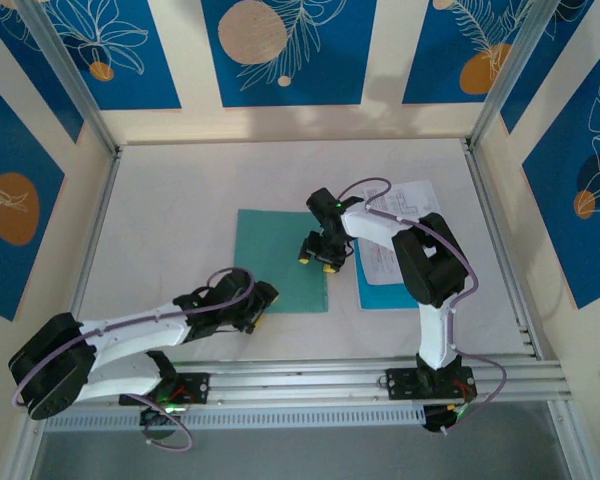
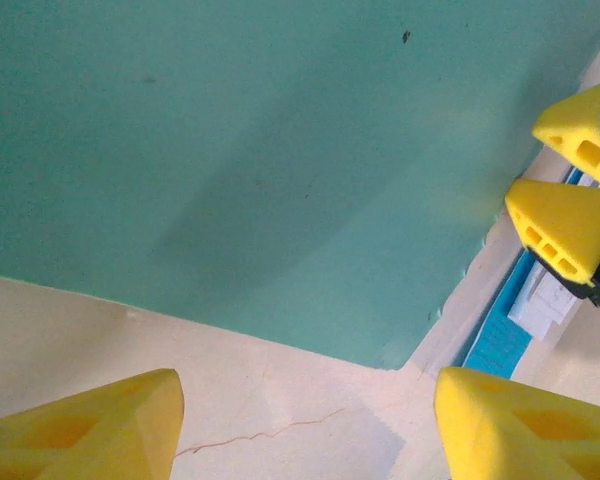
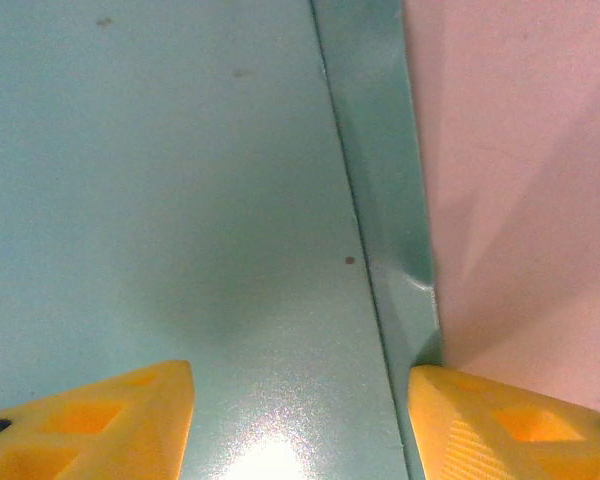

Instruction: Put the files into the folder

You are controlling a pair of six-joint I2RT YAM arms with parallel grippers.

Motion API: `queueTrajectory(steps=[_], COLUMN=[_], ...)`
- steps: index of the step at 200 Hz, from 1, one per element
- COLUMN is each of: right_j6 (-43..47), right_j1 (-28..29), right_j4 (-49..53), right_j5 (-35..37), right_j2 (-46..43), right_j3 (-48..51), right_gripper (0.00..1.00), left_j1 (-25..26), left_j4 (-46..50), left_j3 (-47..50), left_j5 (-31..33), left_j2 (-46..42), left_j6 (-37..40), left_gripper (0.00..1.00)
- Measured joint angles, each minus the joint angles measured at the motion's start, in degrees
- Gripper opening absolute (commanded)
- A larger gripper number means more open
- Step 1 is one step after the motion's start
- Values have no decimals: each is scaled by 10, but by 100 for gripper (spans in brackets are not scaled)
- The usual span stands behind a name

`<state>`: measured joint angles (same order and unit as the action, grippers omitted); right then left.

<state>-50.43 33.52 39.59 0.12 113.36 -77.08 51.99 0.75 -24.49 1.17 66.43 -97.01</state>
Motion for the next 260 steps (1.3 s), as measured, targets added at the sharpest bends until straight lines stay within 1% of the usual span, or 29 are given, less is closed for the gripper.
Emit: queueTrajectory(steps=[79, 98, 117, 152, 209, 234, 250, 260], right_j6=[0, 1, 3, 10, 20, 22, 24, 25], right_j1=[5, 6, 6, 7, 6, 3, 0, -3], right_j4=[3, 3, 5, 7, 9, 7, 4, 2], right_j5=[10, 10, 10, 10, 7, -2, -15, -23], right_j2=[0, 0, 1, 2, 2, 2, 2, 2], right_j3=[-3, -3, -4, -6, -6, -6, -6, -6], right_gripper=[61, 61, 61, 61, 62, 63, 64, 64], left_j1=[63, 65, 68, 88, 115, 117, 117, 118], left_j4=[-35, -63, -103, -153, -175, -184, -194, -200], left_j3=[25, 28, 35, 39, 39, 39, 39, 39], left_j5=[115, 140, 162, 202, 247, 259, 265, 269], left_j2=[17, 36, 65, 96, 99, 99, 99, 99], left_j6=[-122, -134, -145, -156, -165, -167, -165, -167], left_gripper=[61, 58, 51, 43, 39, 31, 23, 17])
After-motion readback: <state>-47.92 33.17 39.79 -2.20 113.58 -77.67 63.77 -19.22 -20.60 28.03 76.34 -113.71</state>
